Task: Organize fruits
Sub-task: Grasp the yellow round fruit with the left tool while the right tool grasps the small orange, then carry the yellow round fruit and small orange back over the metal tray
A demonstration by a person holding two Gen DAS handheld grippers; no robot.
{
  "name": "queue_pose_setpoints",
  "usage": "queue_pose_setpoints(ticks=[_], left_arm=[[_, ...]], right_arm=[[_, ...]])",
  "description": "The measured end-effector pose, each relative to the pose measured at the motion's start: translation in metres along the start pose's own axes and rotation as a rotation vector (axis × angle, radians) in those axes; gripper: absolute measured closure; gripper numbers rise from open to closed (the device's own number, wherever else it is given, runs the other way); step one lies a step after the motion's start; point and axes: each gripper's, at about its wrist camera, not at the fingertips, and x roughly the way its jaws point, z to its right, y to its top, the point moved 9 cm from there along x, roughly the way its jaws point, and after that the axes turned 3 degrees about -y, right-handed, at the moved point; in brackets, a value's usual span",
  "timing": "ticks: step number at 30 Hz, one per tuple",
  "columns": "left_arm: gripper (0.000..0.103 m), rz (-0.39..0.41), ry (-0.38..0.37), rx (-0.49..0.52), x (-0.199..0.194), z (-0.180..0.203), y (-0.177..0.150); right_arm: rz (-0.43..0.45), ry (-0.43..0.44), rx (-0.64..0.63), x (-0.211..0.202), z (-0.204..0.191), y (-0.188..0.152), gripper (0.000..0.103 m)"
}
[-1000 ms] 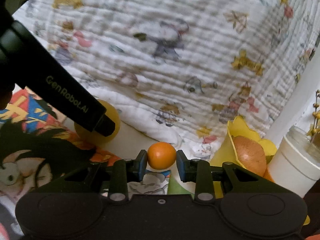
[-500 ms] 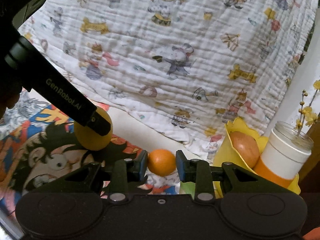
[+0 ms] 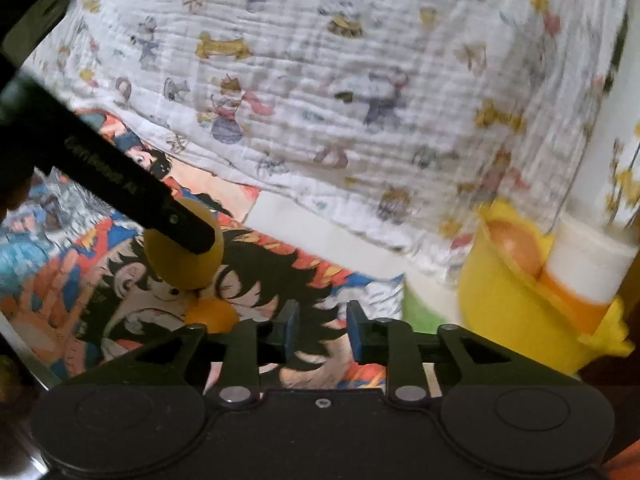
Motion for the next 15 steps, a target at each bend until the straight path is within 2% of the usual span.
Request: queue_pose_setpoints(ticks=[9, 15], left_arm=[[0.048, -0.009, -0.018, -0.003, -0.002, -0.003, -0.003], [0.048, -0.013, -0.034, 0.003, -0.005, -0.004, -0.007]], right_arm=[[-0.079, 0.244, 0.094, -0.011, -0.028, -0.011, 0.069], [-0.076, 0.31, 0.172, -0.034, -0.029, -0.016, 0.067]])
